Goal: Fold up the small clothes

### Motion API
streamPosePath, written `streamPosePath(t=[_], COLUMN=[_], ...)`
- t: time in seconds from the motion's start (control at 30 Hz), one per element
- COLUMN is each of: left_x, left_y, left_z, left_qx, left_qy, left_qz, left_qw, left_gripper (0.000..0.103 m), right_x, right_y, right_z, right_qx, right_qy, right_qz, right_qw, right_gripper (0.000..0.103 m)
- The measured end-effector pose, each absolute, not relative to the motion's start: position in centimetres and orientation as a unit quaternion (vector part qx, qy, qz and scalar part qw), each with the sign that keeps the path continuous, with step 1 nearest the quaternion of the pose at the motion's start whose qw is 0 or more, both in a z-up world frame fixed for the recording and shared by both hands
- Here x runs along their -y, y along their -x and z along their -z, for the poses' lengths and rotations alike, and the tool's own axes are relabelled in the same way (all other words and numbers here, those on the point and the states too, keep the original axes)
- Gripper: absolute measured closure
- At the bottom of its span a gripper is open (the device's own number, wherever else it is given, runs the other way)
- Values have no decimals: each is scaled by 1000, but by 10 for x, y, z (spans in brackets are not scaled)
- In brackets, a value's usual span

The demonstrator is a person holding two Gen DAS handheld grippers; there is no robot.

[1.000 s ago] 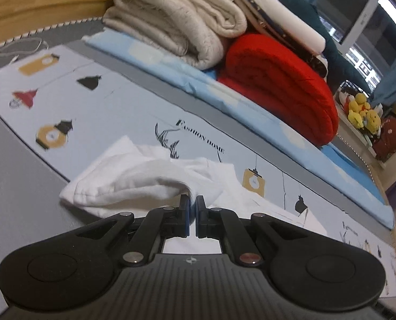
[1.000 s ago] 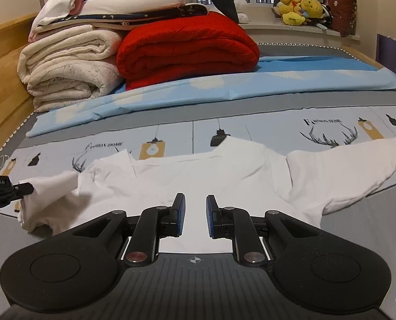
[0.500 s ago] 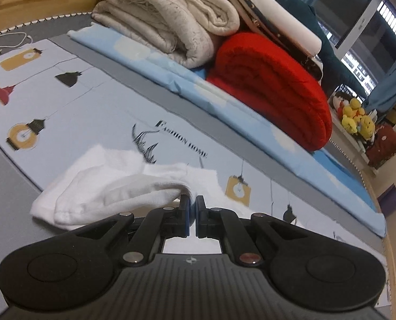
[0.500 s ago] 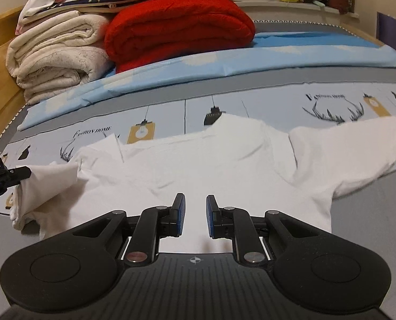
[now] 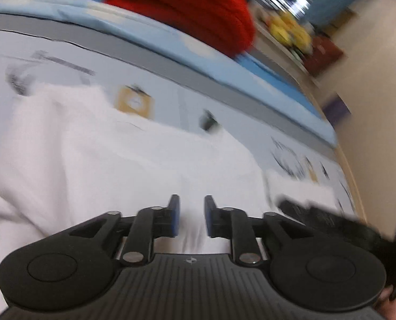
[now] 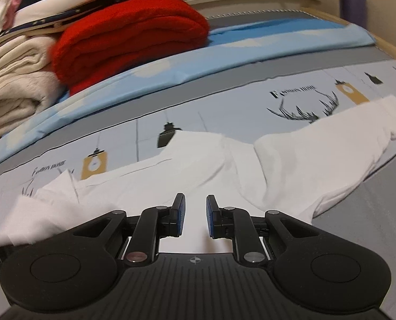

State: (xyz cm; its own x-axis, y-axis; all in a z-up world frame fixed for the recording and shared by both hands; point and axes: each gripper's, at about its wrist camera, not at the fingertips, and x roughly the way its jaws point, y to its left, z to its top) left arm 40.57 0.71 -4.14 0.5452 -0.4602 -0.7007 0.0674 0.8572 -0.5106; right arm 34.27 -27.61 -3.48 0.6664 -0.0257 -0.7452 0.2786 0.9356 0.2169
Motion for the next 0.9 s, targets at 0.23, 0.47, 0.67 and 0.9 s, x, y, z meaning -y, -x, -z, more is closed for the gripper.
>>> streamPosePath(t=[0.23,0.47,0.67,0.9], left_x=[-93,-87,-74,-66], left_y=[-416,-422,-421,-425], left_z=[37,74,106,107], left_qx=[-416,-496,-559,-551], left_qy=[298,344,243,244], left_qz=[14,68,6,58], left_qw=[859,794,793,796], left_gripper=[75,75,72,100], right_x=[271,249,221,194], right_y=[-347,-351,-350,-348], right_z=[40,40,39,45], right_qx=[-409,-417,-428,-451], right_qy=[-160,-158,-140,-96], right_qz=[76,18,-68,-137], right_qw=[895,895,890,877], right_gripper=[86,85,85,77])
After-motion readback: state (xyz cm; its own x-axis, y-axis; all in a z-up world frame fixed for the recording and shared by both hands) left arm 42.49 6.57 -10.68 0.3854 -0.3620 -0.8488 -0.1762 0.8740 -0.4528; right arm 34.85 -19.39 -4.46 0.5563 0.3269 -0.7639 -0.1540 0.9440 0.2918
